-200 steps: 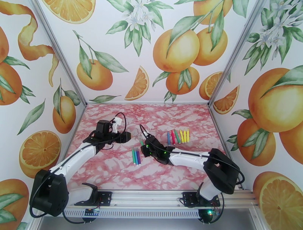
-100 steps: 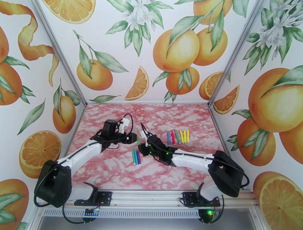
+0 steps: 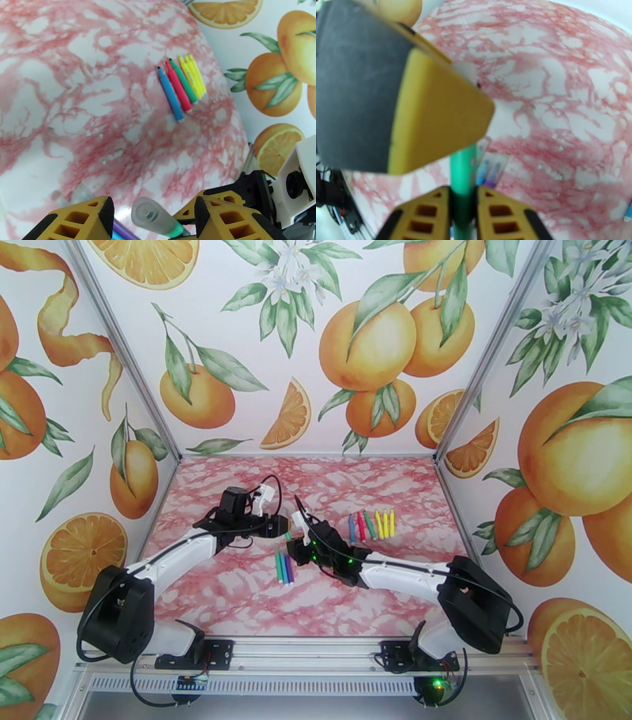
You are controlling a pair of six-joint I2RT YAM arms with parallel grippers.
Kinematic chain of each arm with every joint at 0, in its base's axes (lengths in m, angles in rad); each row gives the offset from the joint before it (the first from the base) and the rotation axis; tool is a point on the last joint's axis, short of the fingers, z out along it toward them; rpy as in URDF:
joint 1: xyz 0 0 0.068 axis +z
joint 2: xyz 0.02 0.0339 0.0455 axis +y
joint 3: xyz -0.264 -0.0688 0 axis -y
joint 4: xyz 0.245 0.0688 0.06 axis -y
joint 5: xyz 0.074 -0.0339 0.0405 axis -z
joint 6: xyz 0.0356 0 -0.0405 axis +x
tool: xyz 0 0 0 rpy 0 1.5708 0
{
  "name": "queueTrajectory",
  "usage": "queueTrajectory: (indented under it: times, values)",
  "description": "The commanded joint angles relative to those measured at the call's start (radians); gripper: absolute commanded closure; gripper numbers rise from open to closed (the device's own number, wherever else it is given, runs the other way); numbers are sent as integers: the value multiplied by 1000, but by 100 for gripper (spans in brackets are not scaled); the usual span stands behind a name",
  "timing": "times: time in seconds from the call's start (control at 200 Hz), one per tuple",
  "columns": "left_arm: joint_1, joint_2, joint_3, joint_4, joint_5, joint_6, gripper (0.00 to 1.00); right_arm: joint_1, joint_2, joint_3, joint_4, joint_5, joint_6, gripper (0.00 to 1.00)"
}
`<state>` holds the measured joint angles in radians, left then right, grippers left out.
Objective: Open the pen caps
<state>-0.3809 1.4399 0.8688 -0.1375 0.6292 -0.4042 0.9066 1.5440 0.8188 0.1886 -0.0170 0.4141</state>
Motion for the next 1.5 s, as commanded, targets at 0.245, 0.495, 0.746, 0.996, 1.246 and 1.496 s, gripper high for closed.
queueTrajectory:
  times: [0.245,0.495,0.746,0.996,1.246,1.496]
  values:
    - [-6,28,49,52,46,-22,63,-5,-18,-6,45,-22,-15,80]
    - [-7,24,49,59,61,-40,83,-5,-26,-15,55,-15,-14,79]
    - [-7,25,50,69,91,-48,94,-5,-23,-15,73,-26,-8,65]
    - [-8,9,55,72,119,-56,96,-5,-1,-3,96,-43,-1,64]
    - [-7,-19,39,99,114,-82,98,-6,13,0,105,-57,2,67]
    - [-7,-27,38,102,120,-89,99,-6,19,-6,120,-65,3,70]
